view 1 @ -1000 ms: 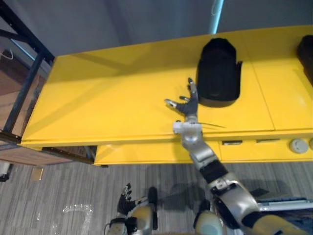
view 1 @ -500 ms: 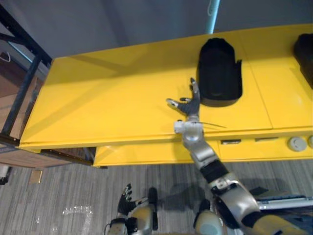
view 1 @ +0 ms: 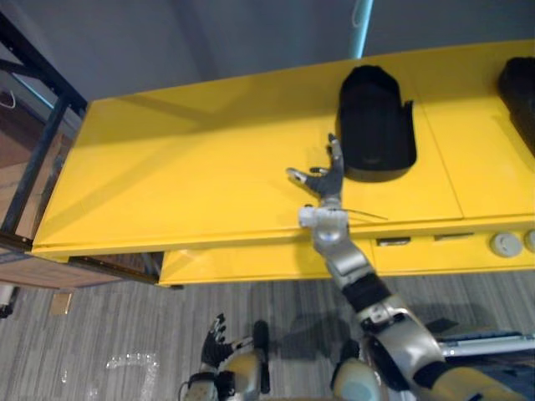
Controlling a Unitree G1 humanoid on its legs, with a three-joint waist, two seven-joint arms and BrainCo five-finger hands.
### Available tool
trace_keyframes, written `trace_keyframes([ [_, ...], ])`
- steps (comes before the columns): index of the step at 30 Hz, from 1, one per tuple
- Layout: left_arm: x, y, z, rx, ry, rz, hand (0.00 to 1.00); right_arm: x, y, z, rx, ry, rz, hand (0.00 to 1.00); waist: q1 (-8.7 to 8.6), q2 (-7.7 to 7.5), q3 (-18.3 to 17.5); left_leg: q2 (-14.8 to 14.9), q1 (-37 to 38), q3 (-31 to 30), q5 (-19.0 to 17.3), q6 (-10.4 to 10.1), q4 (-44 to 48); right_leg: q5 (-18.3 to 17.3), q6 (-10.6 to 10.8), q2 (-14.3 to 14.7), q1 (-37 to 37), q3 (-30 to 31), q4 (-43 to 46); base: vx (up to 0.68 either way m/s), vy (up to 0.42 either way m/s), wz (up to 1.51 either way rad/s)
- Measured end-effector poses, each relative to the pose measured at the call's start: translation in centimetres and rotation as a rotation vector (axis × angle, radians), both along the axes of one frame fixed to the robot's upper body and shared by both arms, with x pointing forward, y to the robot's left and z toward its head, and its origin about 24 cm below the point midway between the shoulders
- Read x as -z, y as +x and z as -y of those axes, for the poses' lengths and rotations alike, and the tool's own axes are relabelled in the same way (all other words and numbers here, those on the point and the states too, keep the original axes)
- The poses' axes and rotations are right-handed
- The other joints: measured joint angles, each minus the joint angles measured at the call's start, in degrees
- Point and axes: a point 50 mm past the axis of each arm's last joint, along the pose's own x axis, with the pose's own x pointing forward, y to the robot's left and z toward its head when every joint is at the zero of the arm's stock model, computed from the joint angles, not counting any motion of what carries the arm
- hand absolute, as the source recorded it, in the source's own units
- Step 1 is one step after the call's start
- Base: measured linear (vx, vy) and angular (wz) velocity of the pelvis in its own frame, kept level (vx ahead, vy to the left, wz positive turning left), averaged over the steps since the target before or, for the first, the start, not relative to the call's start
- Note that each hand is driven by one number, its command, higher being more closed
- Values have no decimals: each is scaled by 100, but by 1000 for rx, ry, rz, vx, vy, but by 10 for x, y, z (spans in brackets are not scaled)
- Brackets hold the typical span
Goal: Walk over and take plastic housings, then place them on the shelf
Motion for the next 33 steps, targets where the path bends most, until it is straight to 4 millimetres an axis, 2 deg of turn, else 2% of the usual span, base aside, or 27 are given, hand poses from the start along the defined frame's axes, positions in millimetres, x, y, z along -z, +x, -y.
trace_keyframes([
  [12,1,0,-2,-2,9,-6,0,8,-4,-1,-19,-15,-5,0,-3,-53,-44,25,101,22,1,0,-62,159,29,82,214,-19,-342,1,0,-1],
  [14,1,0,-3,-5,11,-7,0,13,-7,0,-20,-13,-10,0,4,-88,-69,25,184,20,1,0,-112,223,40,112,354,-39,-507,0,0,0],
  [17,3,-3,-8,-32,30,-18,0,30,-20,-2,-75,1,-39,0,21,-248,-313,32,189,15,-34,-14,-120,319,56,167,505,-97,-811,59,-10,2],
  [20,2,-1,-16,-70,48,-15,0,35,-42,-17,-255,-18,12,0,-3,-408,-508,51,186,13,-69,-36,-124,382,49,209,595,-163,-1010,41,-22,1],
  [22,0,3,-23,-79,75,2,0,27,-65,-30,-465,-38,80,0,-27,-497,-702,66,181,41,-104,-48,-128,413,41,235,610,-141,-1094,40,-19,-5],
  [25,-4,13,-33,-100,99,27,0,21,-85,-34,-654,-9,99,0,-15,-622,-911,97,263,47,-136,-84,-160,417,34,284,729,-131,-1172,21,-15,-1],
  [28,-6,16,-40,-106,124,32,0,32,-89,-13,-586,26,62,0,-26,-680,-1031,108,360,124,-161,-97,-165,416,34,295,788,-51,-1192,-16,-13,-13],
  [30,-6,18,-45,-113,139,34,0,37,-94,15,-439,92,65,0,-52,-694,-1058,112,385,211,-182,-86,-167,420,34,295,764,16,-1208,-44,6,-22],
  [31,-5,16,-49,-134,143,20,0,37,-102,40,-319,128,96,0,-128,-720,-1090,119,366,262,-200,-77,-170,420,34,299,717,73,-1232,-50,6,-20],
  [33,1,8,-53,-155,151,-19,0,30,-112,64,-205,146,159,0,-145,-729,-1189,147,306,414,-234,-98,-170,422,17,326,567,216,-1234,-17,4,-36],
])
